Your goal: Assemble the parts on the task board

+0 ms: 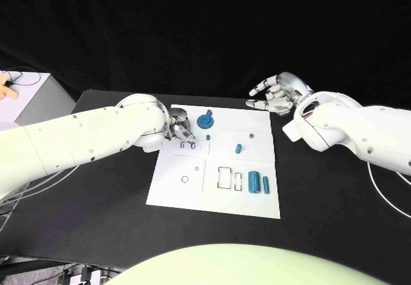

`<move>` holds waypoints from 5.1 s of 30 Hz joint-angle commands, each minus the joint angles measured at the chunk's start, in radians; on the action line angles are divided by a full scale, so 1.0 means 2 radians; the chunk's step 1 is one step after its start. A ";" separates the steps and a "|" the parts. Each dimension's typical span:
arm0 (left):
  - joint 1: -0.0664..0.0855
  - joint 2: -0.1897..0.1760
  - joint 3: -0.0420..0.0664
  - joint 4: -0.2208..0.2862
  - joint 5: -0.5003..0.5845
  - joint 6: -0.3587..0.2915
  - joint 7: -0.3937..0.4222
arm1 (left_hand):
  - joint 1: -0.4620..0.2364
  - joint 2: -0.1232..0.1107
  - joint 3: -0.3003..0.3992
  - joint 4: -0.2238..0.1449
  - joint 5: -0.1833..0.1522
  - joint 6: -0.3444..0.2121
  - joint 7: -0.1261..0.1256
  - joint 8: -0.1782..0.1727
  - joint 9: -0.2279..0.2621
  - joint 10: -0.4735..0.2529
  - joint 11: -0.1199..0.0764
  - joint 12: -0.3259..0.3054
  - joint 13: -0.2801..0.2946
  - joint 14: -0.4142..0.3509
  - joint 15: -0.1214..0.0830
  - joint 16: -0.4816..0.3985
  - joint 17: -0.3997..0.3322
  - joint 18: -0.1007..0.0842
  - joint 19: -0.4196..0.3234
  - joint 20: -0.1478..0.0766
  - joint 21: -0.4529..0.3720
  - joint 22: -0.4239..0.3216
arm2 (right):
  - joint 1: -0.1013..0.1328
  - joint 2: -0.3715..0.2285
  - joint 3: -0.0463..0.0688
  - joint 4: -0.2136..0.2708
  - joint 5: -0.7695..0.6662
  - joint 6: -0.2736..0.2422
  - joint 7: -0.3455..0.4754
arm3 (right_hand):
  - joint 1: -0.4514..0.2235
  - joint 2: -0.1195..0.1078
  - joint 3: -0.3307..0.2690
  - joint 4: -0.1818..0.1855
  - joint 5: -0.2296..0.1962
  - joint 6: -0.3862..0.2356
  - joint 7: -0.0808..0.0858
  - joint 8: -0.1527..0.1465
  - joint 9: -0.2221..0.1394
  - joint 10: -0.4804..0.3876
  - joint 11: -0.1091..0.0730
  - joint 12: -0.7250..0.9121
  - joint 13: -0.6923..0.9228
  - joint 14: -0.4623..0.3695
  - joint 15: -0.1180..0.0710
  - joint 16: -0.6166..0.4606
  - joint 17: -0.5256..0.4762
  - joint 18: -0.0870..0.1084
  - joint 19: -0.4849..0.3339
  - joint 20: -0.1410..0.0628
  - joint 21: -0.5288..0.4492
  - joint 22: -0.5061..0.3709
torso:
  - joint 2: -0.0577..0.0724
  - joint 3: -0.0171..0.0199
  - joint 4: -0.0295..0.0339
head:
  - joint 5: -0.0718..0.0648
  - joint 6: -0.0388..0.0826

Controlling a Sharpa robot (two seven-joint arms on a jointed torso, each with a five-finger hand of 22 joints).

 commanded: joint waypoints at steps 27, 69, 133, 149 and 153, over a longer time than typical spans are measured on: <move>-0.013 0.002 0.000 0.005 -0.015 0.006 0.000 | 0.001 0.005 0.110 -0.115 0.005 0.014 -0.010 0.000 0.001 0.004 0.000 0.001 0.000 0.039 -0.003 0.003 0.083 -0.007 0.005 0.000 0.004 0.003 | -0.001 0.000 0.000 0.000 -0.002 0.008 0.003 | -0.006 0.001 0.003 0.000 0.003 -0.003 0.002 -0.002 -0.001 -0.003 0.001 -0.001 0.022 0.046 0.005 -0.002 0.110 0.005 0.016 0.005 -0.003 0.067 | 0.001 0.0006 -0.0011 | 0.002 0.000; -0.012 0.014 0.000 -0.010 -0.011 0.054 -0.005 | 0.002 0.005 0.112 -0.118 0.009 0.016 -0.010 -0.001 0.001 0.005 -0.001 0.001 0.001 0.040 -0.004 0.004 0.085 -0.007 0.006 -0.001 0.006 0.005 | -0.002 0.001 0.000 -0.001 -0.002 0.011 0.001 | -0.006 0.001 0.003 0.000 0.003 -0.003 0.002 -0.002 -0.001 -0.003 0.001 -0.001 0.022 0.046 0.005 -0.002 0.110 0.005 0.016 0.005 -0.003 0.067 | 0.001 0.0011 -0.0001 | 0.003 0.000; -0.012 0.006 0.009 -0.012 -0.032 0.029 -0.007 | -0.021 -0.012 -0.150 0.028 -0.012 0.019 -0.012 -0.027 0.000 -0.015 0.001 -0.014 -0.026 0.037 -0.001 0.000 0.079 -0.006 -0.001 0.003 -0.014 -0.013 | -0.005 -0.002 0.000 -0.001 -0.001 0.008 0.004 | -0.014 -0.001 0.004 0.001 -0.003 -0.007 0.003 -0.004 -0.003 -0.011 0.002 -0.007 0.014 0.044 0.005 -0.007 0.101 0.008 0.011 0.006 -0.018 0.059 | 0.001 0.0004 -0.0001 | 0.001 0.000; 0.004 -0.016 0.038 0.014 0.014 0.029 -0.006 | -0.016 0.000 -0.198 0.048 -0.059 0.013 -0.008 -0.038 -0.003 -0.031 0.005 -0.028 -0.048 0.035 0.002 -0.003 0.074 -0.003 -0.010 0.005 -0.022 -0.027 | -0.006 -0.003 0.000 -0.004 -0.001 0.007 0.005 | -0.016 -0.001 0.003 0.001 -0.004 -0.008 0.003 -0.004 -0.003 -0.012 0.002 -0.008 0.013 0.043 0.005 -0.008 0.099 0.009 0.011 0.006 -0.020 0.058 | 0.001 0.0004 -0.0006 | 0.002 0.000; 0.008 -0.015 0.041 0.002 0.034 0.026 -0.005 | -0.011 0.005 -0.206 0.048 -0.058 0.002 -0.003 -0.047 -0.007 -0.051 0.010 -0.044 -0.073 0.032 0.007 -0.007 0.066 0.000 -0.021 0.008 -0.032 -0.045 | -0.006 -0.003 0.000 -0.005 -0.001 0.007 0.005 | -0.016 -0.001 0.003 0.001 -0.004 -0.008 0.003 -0.004 -0.003 -0.012 0.002 -0.008 0.013 0.043 0.005 -0.008 0.099 0.009 0.011 0.006 -0.020 0.058 | 0.001 0.0005 -0.0007 | 0.002 0.000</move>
